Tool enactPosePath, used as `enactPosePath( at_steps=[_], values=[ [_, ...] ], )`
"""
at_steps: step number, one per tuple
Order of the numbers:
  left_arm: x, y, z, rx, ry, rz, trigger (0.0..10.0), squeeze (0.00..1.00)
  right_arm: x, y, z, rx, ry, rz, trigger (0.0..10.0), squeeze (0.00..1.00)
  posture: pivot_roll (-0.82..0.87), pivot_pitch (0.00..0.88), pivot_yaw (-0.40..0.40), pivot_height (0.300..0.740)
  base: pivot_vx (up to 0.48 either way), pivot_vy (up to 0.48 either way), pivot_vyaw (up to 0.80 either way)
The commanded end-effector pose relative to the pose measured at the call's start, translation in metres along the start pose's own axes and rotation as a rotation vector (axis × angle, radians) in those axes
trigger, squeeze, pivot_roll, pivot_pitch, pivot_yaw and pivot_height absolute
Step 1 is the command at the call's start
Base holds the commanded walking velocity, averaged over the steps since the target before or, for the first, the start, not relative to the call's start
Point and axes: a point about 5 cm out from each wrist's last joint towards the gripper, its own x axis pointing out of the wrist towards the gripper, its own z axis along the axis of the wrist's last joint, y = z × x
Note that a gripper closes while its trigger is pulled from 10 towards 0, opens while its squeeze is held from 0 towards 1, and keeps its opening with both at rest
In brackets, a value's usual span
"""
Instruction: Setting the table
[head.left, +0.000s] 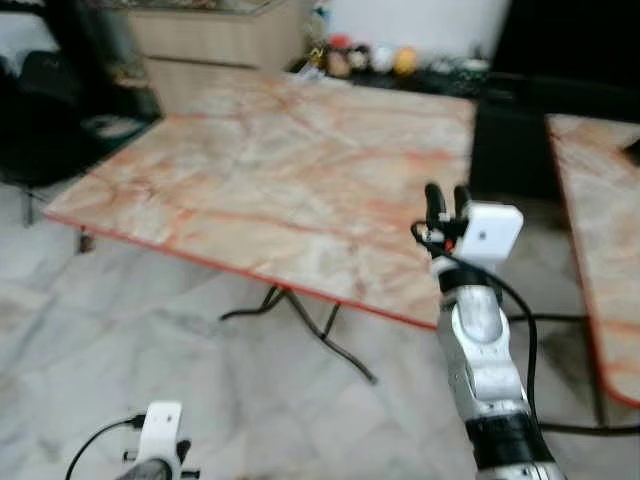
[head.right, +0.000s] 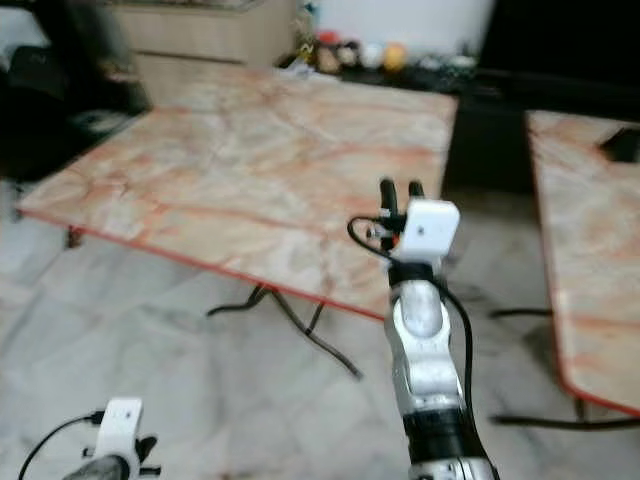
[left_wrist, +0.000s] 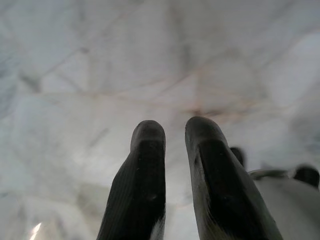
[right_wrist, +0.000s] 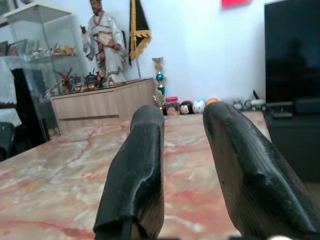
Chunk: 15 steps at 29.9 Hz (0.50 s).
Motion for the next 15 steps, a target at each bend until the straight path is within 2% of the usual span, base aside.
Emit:
enactPosePath(
  at_steps=[1, 6, 15],
  values=[
    [0.0011, -0.0051, 0.0021, -0.01, -0.001, -0.013, 10.0, 0.0, -0.0032, -0.0084, -0.0036, -0.001, 0.015, -0.029, 10.0, 0.0, -0.01, 0.0, 0.034, 0.74, 0.0, 0.405, 0.0],
    [0.001, -0.0048, 0.0017, -0.01, -0.001, -0.013, 10.0, 0.0, -0.0031, -0.0078, -0.0039, -0.011, 0.017, -0.028, 10.0, 0.0, -0.01, 0.0, 0.034, 0.74, 0.0, 0.403, 0.0],
    [0.0008, -0.0044, 0.0007, -0.008, 0.002, -0.011, 10.0, 0.0, -0.0032, -0.0081, -0.0042, -0.015, 0.018, -0.028, 10.0, 0.0, -0.01, 0.0, 0.035, 0.74, 0.0, 0.4, 0.73]
  ],
)
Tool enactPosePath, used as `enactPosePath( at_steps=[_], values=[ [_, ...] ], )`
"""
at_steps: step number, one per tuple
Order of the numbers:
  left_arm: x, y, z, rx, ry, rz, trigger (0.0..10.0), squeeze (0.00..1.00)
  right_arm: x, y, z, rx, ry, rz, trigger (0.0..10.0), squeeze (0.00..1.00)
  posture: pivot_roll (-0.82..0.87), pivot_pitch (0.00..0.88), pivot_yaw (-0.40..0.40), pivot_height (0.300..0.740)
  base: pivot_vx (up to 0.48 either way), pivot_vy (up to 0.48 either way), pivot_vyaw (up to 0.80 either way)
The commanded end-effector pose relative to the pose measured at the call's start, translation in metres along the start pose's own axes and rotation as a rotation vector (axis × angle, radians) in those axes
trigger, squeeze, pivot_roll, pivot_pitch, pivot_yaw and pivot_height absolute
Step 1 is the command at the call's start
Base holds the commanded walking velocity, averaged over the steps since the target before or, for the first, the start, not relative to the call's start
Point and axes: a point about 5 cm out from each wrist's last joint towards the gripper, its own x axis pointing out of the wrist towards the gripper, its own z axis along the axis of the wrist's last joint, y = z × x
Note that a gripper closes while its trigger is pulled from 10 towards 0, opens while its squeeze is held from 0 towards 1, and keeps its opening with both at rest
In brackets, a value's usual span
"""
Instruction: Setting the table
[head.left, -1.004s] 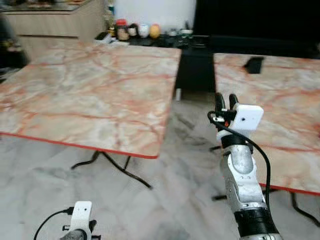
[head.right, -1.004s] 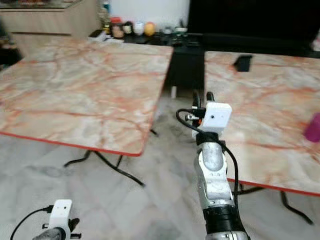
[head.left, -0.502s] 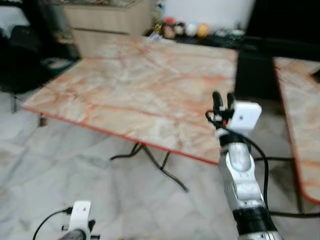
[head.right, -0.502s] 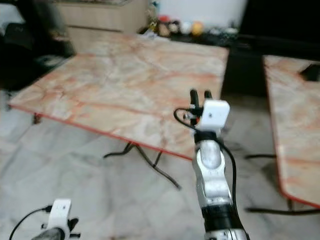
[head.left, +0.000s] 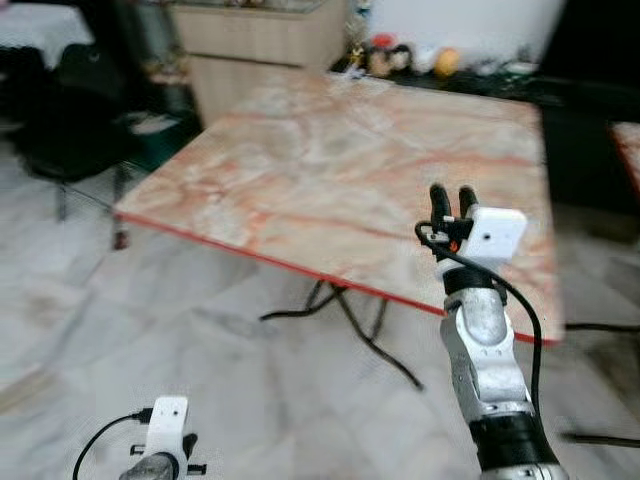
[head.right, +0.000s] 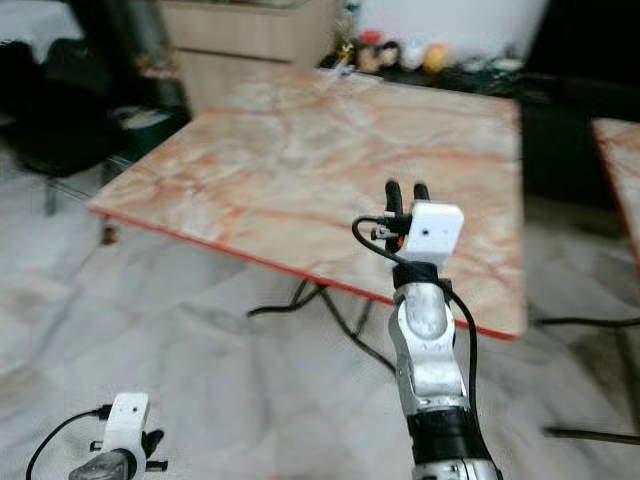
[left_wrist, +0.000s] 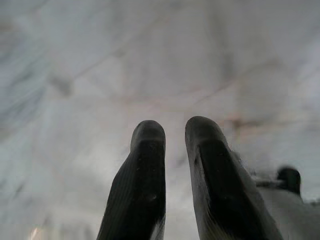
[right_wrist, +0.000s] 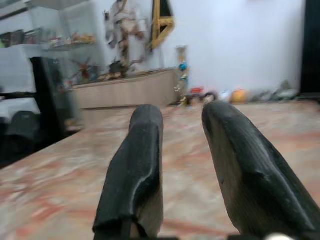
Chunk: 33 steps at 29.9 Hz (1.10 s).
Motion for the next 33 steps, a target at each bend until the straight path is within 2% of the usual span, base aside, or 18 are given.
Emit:
enactPosePath(
  at_steps=[1, 18, 28, 30, 33],
  values=[
    [-0.001, 0.002, -0.005, -0.005, 0.018, 0.006, 10.0, 0.0, -0.001, -0.002, 0.0, -0.002, 0.003, -0.008, 10.0, 0.0, -0.01, 0.0, 0.034, 0.74, 0.0, 0.394, 0.8],
    [-0.001, 0.002, -0.006, -0.004, 0.02, 0.013, 10.0, 0.0, 0.0, -0.001, -0.002, -0.007, 0.011, 0.006, 10.0, 0.0, -0.01, 0.0, 0.029, 0.74, 0.0, 0.366, 0.8],
    [-0.001, 0.0, -0.006, 0.0, 0.019, 0.016, 10.0, 0.0, 0.001, -0.002, -0.006, -0.013, 0.028, 0.02, 10.0, 0.0, -0.01, 0.0, 0.022, 0.74, 0.0, 0.0, 0.8],
    [-0.001, 0.0, -0.007, -0.002, 0.02, 0.018, 10.0, 0.0, 0.0, -0.001, -0.014, -0.018, 0.078, 0.068, 10.0, 0.0, -0.01, 0.0, 0.02, 0.74, 0.0, 0.0, 0.28],
    [-0.001, 0.0, -0.007, -0.006, 0.021, 0.018, 10.0, 0.0, -0.002, -0.008, -0.027, -0.027, 0.137, 0.076, 10.0, 0.0, -0.01, 0.0, 0.018, 0.74, 0.0, 0.0, 0.0]
  ],
)
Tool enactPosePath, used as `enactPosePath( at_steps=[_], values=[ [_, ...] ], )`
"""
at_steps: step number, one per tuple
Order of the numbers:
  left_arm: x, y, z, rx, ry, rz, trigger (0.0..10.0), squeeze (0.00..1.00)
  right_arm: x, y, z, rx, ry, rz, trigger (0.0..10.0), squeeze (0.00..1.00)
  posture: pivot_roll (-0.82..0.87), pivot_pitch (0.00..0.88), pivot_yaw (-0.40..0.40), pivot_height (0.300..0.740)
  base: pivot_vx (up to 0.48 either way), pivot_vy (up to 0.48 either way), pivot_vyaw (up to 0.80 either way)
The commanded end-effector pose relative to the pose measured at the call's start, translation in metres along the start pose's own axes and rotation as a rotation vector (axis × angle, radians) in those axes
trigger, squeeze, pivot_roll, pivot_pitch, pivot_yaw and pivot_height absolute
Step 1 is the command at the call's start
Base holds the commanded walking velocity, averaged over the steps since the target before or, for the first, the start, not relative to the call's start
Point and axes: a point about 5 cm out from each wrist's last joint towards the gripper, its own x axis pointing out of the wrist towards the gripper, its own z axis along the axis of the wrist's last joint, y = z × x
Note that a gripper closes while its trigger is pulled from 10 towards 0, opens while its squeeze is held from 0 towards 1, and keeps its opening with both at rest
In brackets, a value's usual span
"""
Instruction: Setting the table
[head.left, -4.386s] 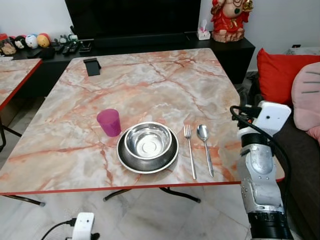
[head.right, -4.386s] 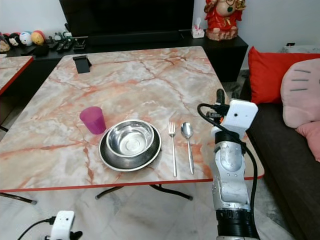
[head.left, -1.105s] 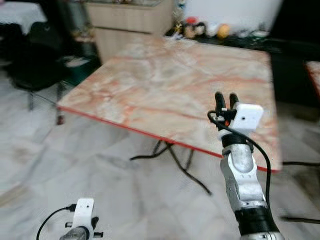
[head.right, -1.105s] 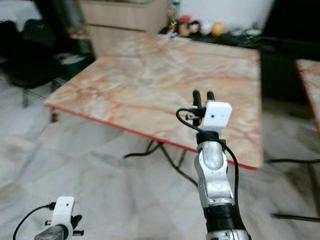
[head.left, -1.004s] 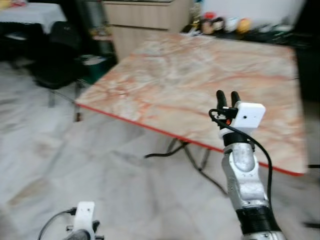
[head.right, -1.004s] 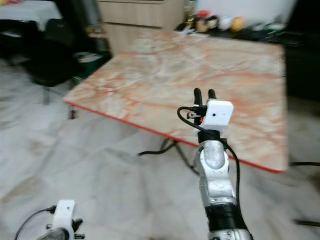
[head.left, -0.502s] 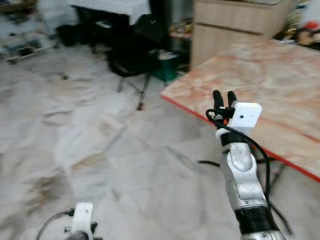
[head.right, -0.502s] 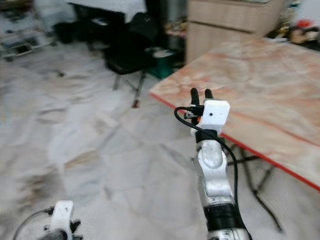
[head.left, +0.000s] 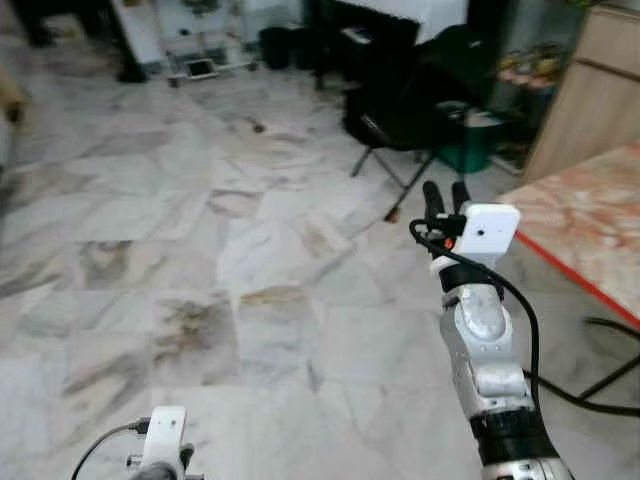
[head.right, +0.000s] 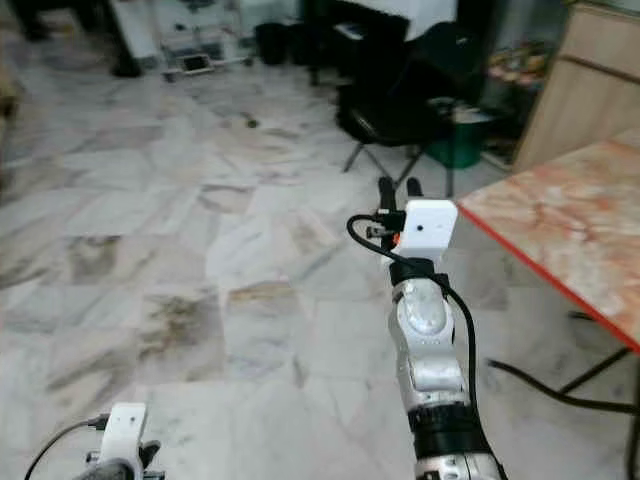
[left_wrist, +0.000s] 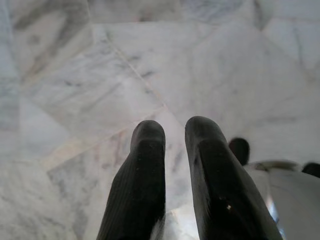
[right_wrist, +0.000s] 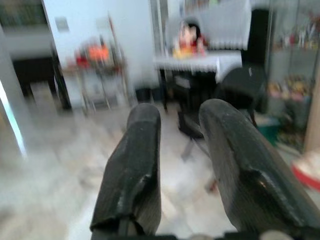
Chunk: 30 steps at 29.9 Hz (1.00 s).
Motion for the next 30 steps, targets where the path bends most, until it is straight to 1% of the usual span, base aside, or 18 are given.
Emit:
enactPosePath(
  at_steps=[1, 2, 4, 7, 8, 9, 11, 12, 14, 15, 17, 18, 20, 21, 22, 25, 27, 30],
  values=[
    [0.001, -0.001, 0.003, -0.004, -0.006, -0.001, 10.0, 0.0, -0.002, -0.007, -0.012, 0.019, 0.057, -0.011, 10.0, 0.0, -0.01, 0.0, 0.016, 0.74, 0.0, 0.0, 0.0],
    [0.001, -0.001, 0.003, -0.004, -0.006, -0.001, 10.0, 0.0, -0.002, -0.007, -0.012, 0.019, 0.057, -0.011, 10.0, 0.0, -0.01, 0.0, 0.016, 0.74, 0.0, 0.0, 0.0],
    [0.001, -0.002, 0.003, -0.007, -0.007, -0.003, 10.0, 0.0, -0.013, -0.02, -0.044, -0.029, 0.216, -0.022, 10.0, 0.0, -0.01, 0.0, 0.014, 0.74, 0.0, 0.0, 0.0],
    [0.001, -0.002, 0.003, -0.016, -0.009, -0.005, 10.0, 0.0, -0.032, -0.034, -0.074, -0.068, 0.351, -0.043, 10.0, 0.0, -0.01, 0.0, 0.011, 0.74, 0.0, 0.0, 0.0],
    [0.001, -0.003, 0.003, -0.021, -0.009, -0.006, 10.0, 0.0, -0.039, -0.039, -0.082, -0.065, 0.389, -0.061, 10.0, 0.0, -0.01, 0.0, 0.011, 0.74, 0.0, 0.0, 0.0],
    [0.001, -0.003, 0.003, -0.021, -0.009, -0.006, 10.0, 0.0, -0.039, -0.039, -0.082, -0.065, 0.389, -0.061, 10.0, 0.0, -0.01, 0.0, 0.011, 0.74, 0.0, 0.0, 0.0],
    [0.001, -0.003, 0.003, -0.027, -0.009, -0.009, 10.0, 0.0, -0.064, -0.049, -0.109, -0.036, 0.496, -0.088, 10.0, 0.0, -0.01, 0.0, 0.007, 0.74, 0.0, 0.0, 0.0],
    [0.001, -0.003, 0.003, -0.027, -0.009, -0.01, 10.0, 0.0, -0.07, -0.051, -0.114, -0.037, 0.528, -0.092, 10.0, 0.0, -0.01, 0.0, 0.007, 0.74, 0.0, 0.0, 0.0],
    [0.001, -0.004, 0.002, -0.029, -0.008, -0.01, 10.0, 0.0, -0.095, -0.055, -0.134, -0.04, 0.646, -0.111, 10.0, 0.0, -0.01, 0.0, 0.007, 0.74, 0.0, 0.0, 0.0],
    [0.001, -0.004, 0.002, -0.029, -0.008, -0.01, 10.0, 0.0, -0.095, -0.055, -0.134, -0.04, 0.646, -0.111, 10.0, 0.0, -0.01, 0.0, 0.007, 0.74, 0.0, 0.0, 0.0],
    [0.001, -0.004, 0.002, -0.029, -0.007, -0.011, 10.0, 0.0, -0.129, -0.055, -0.156, -0.049, 0.788, -0.117, 10.0, 0.0, -0.02, 0.0, 0.011, 0.74, 0.0, 0.0, 0.0],
    [0.001, -0.005, 0.002, -0.029, -0.007, -0.012, 10.0, 0.0, -0.14, -0.055, -0.162, -0.05, 0.837, -0.117, 10.0, 0.0, -0.02, 0.0, 0.011, 0.74, 0.0, 0.0, 0.0],
    [0.001, -0.005, 0.002, -0.029, -0.007, -0.015, 10.0, 0.0, -0.173, -0.052, -0.177, -0.018, 0.969, -0.124, 10.0, 0.0, -0.01, 0.0, 0.011, 0.74, 0.0, 0.0, 0.0],
    [0.001, -0.005, 0.002, -0.029, -0.007, -0.015, 10.0, 0.0, -0.173, -0.052, -0.177, -0.018, 0.969, -0.124, 10.0, 0.0, -0.01, 0.0, 0.011, 0.74, 0.0, 0.0, 0.0],
    [0.001, -0.005, 0.001, -0.029, -0.007, -0.016, 10.0, 0.0, -0.189, -0.049, -0.183, -0.019, 1.025, -0.119, 10.0, 0.0, -0.01, 0.0, 0.01, 0.74, 0.0, 0.0, 0.0],
    [0.001, -0.006, 0.001, -0.03, -0.004, -0.017, 10.0, 0.0, -0.216, -0.042, -0.191, -0.046, 1.113, -0.089, 10.0, 0.0, -0.01, 0.0, 0.009, 0.74, 0.0, 0.0, 0.0],
    [0.001, -0.006, 0.0, -0.034, -0.002, -0.02, 10.0, 0.0, -0.22, -0.04, -0.192, -0.045, 1.126, -0.089, 10.0, 0.0, -0.01, 0.0, 0.011, 0.74, 0.0, 0.0, 0.0],
    [0.001, -0.006, 0.0, -0.041, -0.001, -0.022, 10.0, 0.0, -0.221, -0.039, -0.193, -0.036, 1.124, -0.095, 10.0, 0.0, -0.01, 0.0, 0.016, 0.74, 0.0, 0.0, 0.0]
  ],
)
